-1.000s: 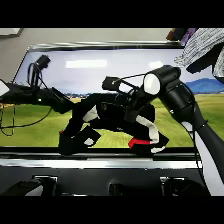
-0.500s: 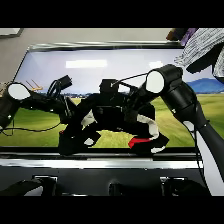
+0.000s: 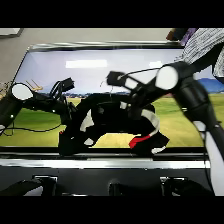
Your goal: Fold the clothes and pants, and hang the long-sleeved shirts on hangers.
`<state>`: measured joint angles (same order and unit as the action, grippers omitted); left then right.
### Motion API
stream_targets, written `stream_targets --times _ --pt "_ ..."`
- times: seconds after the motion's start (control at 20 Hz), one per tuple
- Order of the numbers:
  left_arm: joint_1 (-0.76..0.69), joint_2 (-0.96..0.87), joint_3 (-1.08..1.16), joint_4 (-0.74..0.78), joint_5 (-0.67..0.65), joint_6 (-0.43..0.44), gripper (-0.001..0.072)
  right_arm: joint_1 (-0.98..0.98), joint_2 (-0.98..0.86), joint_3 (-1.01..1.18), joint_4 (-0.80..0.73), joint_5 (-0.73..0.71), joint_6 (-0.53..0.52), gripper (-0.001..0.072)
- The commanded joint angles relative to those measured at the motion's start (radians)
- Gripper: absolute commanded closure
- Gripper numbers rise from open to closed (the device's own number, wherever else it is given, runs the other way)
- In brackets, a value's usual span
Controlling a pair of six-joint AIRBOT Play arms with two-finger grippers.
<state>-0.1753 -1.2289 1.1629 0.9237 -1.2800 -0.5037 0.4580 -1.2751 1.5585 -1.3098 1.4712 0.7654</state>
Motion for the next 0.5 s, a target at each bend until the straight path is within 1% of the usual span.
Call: stream_targets --times 0.0,0.15,0.25,0.35,0.45 --pt "-0.001 0.029 0.000 -0.010 -0.003 0.011 0.0678 -0.124 0.081 0.000 -0.003 -0.001 0.021 0.0216" --pt "-0.001 0.074 0.000 -0.016 -0.003 0.011 0.0679 -0.276 0.124 -0.001 0.003 0.029 0.019 0.0215" --pt "-0.001 0.105 0.000 -0.017 -0.003 0.011 0.0679 -0.372 0.119 -0.026 0.061 0.014 -0.033 0.0204" --pt "-0.001 0.134 0.000 -0.017 -0.003 0.011 0.0679 -0.420 0.100 -0.076 0.100 -0.006 -0.087 0.0203" --pt "-0.001 0.158 0.000 -0.017 -0.003 0.011 0.0679 -0.422 0.072 -0.137 0.119 -0.053 -0.108 0.0092"
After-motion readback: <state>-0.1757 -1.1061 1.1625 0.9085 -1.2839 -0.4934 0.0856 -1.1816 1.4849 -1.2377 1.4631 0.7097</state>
